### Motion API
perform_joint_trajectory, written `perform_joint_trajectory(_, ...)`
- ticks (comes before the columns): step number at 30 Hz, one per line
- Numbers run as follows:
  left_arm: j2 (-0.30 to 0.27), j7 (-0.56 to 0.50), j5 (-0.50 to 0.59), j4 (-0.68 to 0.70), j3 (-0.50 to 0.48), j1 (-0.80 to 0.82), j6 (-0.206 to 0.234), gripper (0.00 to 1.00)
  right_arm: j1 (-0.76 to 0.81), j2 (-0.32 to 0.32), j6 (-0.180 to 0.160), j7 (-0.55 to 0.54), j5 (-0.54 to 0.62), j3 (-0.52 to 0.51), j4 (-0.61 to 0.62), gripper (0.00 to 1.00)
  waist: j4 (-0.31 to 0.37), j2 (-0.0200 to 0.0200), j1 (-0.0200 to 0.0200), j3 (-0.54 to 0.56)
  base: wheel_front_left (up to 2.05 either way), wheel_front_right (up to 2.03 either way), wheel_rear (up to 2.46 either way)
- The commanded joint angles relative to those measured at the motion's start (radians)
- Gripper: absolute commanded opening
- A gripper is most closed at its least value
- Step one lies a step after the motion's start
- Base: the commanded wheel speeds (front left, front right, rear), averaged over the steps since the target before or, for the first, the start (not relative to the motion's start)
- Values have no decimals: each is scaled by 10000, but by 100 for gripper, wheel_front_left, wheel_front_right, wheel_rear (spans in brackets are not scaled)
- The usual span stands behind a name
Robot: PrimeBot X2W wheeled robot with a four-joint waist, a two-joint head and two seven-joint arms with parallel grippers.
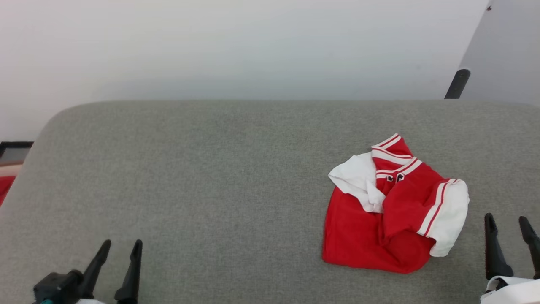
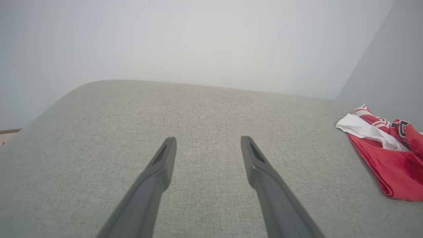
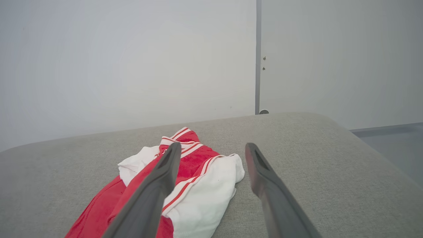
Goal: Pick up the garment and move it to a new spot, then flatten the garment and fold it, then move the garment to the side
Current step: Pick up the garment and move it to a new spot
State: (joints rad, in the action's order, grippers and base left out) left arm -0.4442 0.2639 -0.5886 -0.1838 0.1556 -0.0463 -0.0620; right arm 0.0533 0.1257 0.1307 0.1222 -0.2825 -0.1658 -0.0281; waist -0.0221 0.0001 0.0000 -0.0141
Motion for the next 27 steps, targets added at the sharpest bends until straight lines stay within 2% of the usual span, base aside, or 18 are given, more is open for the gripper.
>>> perform_joint_trajectory(1,5,-4,159,100,-115,-77,-44,100,126,30,-1,-24,-19,-53,41,100,113,-1,0,121,0,0,0)
perform_joint_trajectory(4,257,-4,856,503,-585,-430,-168,100,82,13,1,-67,-122,-110,173,100,124,-1,0,170,0,0,0)
perform_joint_trajectory(11,819,-4,1702,1036,-1355,-794,-436,100,78,-153,1,-14,-125,113,145,100,133,-1,0,230,0,0,0)
perform_joint_trajectory(20,1351,-3,2162,823,-1543,-852,-615,100,103,-314,-1,109,70,497,-157,100,105,-1,0,202,0,0,0)
perform_joint_trajectory(27,1441,-3,2308,711,-1544,-738,-690,100,-34,-306,1,138,137,560,-207,100,89,-1,0,202,0,0,0)
